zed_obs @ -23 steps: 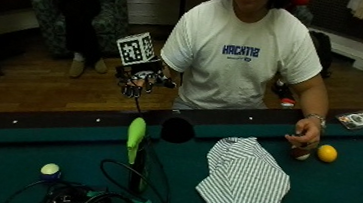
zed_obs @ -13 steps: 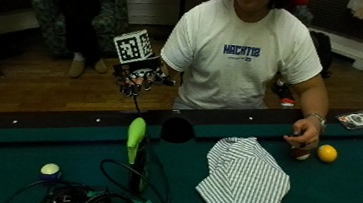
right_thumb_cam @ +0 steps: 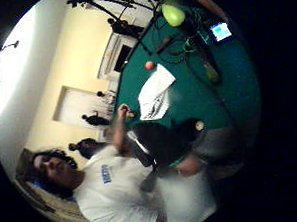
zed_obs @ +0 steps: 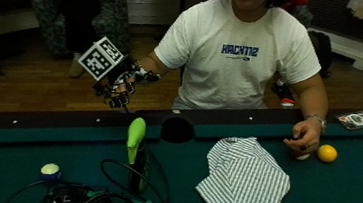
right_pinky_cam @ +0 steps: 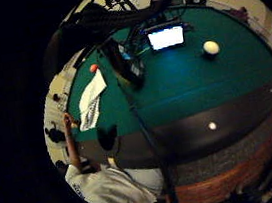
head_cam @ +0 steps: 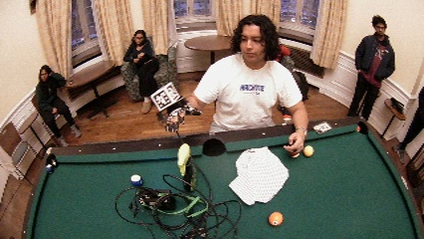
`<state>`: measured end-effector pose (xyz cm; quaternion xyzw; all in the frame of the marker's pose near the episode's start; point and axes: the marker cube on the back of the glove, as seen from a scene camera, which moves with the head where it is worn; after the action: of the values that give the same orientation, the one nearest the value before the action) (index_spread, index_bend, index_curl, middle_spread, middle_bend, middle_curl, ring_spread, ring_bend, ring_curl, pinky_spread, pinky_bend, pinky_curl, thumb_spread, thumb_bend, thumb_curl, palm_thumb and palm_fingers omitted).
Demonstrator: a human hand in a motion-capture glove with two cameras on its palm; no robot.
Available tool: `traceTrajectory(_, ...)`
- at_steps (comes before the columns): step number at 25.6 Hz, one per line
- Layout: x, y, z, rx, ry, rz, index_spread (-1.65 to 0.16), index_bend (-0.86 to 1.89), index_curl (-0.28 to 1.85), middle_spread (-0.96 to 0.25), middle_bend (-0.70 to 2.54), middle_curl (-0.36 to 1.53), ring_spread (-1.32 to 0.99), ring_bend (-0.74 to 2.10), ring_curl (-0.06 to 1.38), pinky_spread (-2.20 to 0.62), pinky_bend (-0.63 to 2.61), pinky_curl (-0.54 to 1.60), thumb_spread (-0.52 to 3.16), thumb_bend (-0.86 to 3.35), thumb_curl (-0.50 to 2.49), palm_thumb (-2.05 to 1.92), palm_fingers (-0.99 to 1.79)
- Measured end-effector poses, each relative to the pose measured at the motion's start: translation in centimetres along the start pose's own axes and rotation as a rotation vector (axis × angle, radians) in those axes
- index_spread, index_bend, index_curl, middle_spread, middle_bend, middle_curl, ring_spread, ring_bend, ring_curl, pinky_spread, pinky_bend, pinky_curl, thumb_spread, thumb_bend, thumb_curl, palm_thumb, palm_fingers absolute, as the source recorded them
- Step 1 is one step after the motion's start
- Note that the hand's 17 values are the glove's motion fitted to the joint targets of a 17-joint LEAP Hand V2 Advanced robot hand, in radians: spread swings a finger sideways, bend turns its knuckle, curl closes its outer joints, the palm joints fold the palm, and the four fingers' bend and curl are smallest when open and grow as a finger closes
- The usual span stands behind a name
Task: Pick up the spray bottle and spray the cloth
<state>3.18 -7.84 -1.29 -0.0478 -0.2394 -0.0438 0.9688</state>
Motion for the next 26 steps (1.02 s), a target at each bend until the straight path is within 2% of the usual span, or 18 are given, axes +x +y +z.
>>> traceTrajectory(6, 3.4, -1.9, 1.4, 0.024, -0.323, 0.045, -0.42, 0.13, 0.18, -0.13, 0.23, 0.28, -0.08, 0.43, 0.27, 0.18, 0.56, 0.24, 0.96, 0.06, 0.25, 0.48, 0.5)
traceTrajectory(12, 6.0, -4.4, 3.5, 0.153, -0.386, 0.179, -0.42, 0.12, 0.19, -0.15, 0.2, 0.29, -0.1, 0.42, 0.28, 0.17, 0.63, 0.27, 0.94, 0.09, 0.29, 0.63, 0.54)
traceTrajectory(17, 7.2, -6.9, 5.1, 0.218, -0.366, 0.238, -0.4, 0.15, 0.21, -0.17, 0.2, 0.3, -0.14, 0.43, 0.28, 0.08, 0.68, 0.28, 0.9, 0.11, 0.32, 0.76, 0.78)
traceTrajectory(20, 7.6, -8.1, 5.8, 0.254, -0.374, 0.256, -0.38, 0.13, 0.22, -0.19, 0.25, 0.33, -0.18, 0.47, 0.29, -0.09, 0.7, 0.28, 0.88, 0.13, 0.34, 0.84, 1.09)
traceTrajectory(21, 7.7, -8.5, 6.0, 0.261, -0.38, 0.26, -0.36, 0.14, 0.23, -0.2, 0.3, 0.35, -0.19, 0.52, 0.32, -0.17, 0.71, 0.29, 0.88, 0.13, 0.35, 0.86, 1.26)
traceTrajectory(26, 7.5, -10.2, 6.7, 0.268, -0.418, 0.271, -0.32, 0.26, 0.31, -0.2, 0.43, 0.43, -0.2, 0.68, 0.41, -0.24, 0.79, 0.37, 0.81, 0.11, 0.4, 0.93, 1.52)
